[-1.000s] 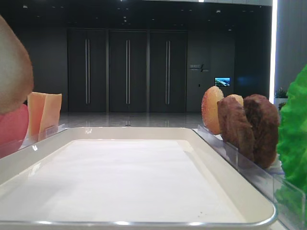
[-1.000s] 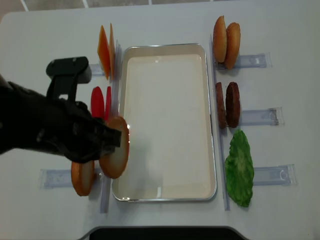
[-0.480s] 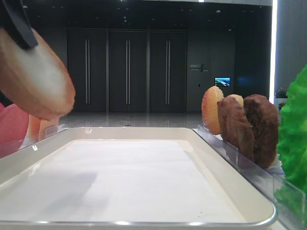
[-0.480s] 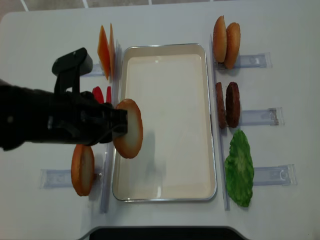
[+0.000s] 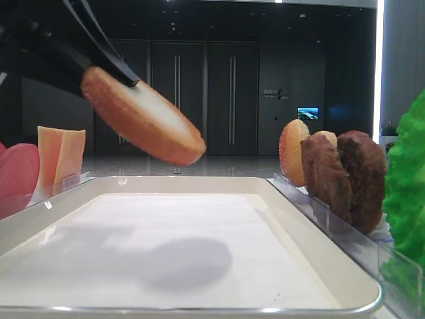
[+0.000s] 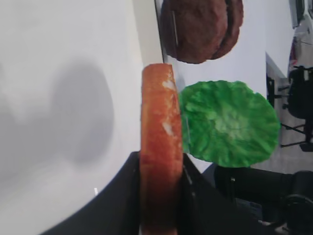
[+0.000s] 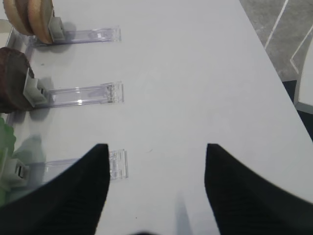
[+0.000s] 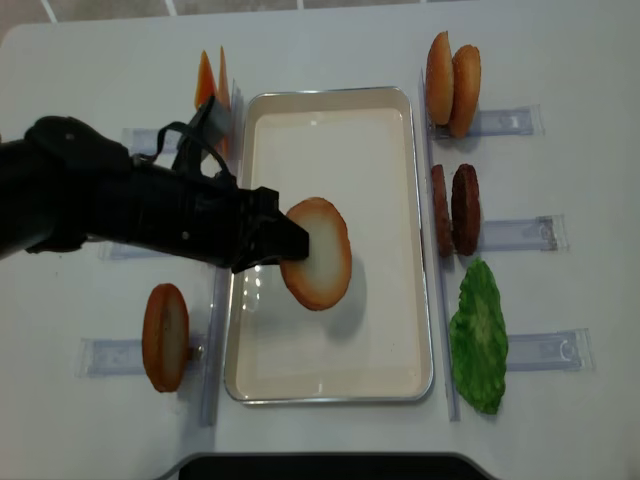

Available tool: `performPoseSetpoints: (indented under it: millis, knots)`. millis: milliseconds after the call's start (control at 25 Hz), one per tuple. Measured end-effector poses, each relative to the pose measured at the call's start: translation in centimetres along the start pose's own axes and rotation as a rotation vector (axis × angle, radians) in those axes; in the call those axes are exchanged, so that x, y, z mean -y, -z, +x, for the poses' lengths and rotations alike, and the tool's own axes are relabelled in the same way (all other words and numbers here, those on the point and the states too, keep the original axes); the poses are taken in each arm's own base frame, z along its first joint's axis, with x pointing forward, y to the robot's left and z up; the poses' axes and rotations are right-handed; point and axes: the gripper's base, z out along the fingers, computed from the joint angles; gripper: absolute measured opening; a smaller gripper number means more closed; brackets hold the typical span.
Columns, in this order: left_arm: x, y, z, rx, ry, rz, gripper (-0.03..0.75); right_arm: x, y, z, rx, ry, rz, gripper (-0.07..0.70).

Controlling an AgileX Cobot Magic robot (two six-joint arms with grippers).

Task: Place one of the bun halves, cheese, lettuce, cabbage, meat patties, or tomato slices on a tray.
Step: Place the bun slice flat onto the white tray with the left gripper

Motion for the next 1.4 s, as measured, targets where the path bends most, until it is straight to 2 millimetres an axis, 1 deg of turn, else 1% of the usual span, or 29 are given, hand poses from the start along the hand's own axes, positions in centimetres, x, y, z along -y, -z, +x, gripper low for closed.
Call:
performPoseSetpoints:
  millis: [160,520,920,1320,1400]
  knots:
    - [-0.5,-1.3,0.0,-0.046,0.015,0.057,0.139,0.0,0.0,0.0,0.000,0.000,0.000,0.410]
    - [-1.8,-2.8,-0.2,-0.065,-0.013,0.053,0.138,0.0,0.0,0.0,0.000,0.000,0.000,0.410]
    - [-4.1,-5.5,-0.5,-0.073,0.024,0.059,0.137,0.0,0.0,0.0,0.000,0.000,0.000,0.410]
    - [-4.4,-5.7,-0.6,-0.067,0.022,0.041,0.137,0.0,0.0,0.0,0.000,0.000,0.000,0.410]
    - [-4.5,-5.7,-0.7,-0.059,0.021,0.026,0.156,0.0,0.0,0.0,0.000,0.000,0.000,0.410]
